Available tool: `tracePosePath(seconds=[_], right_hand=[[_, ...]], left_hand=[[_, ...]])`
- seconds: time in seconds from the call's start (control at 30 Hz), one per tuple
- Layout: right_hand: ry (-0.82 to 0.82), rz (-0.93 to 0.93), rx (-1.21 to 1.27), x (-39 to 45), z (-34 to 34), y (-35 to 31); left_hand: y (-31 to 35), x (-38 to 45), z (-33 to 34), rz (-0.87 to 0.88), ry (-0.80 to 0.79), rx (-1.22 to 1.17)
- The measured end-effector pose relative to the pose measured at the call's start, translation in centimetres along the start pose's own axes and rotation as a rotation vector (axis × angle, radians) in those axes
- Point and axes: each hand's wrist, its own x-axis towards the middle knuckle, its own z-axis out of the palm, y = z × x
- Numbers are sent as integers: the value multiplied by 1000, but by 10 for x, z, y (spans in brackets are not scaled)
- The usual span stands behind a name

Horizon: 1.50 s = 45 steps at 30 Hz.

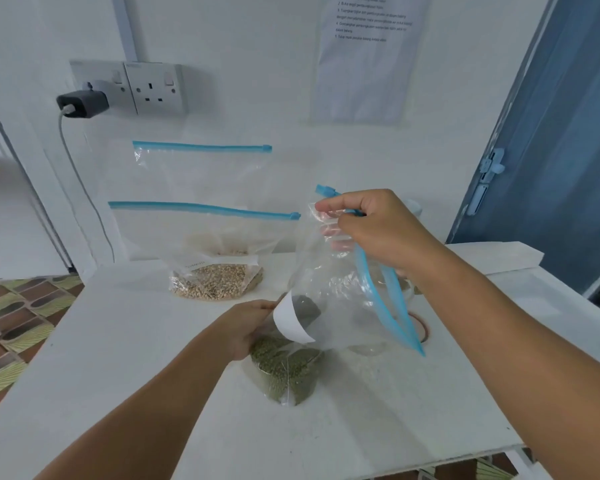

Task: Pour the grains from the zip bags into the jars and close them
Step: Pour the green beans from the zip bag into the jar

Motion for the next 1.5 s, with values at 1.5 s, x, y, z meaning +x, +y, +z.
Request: tracePosePath(seconds=[1.5], right_hand=[[104,19,405,3,93,57]], left_hand=[[-1,-67,-174,176,356,-93]])
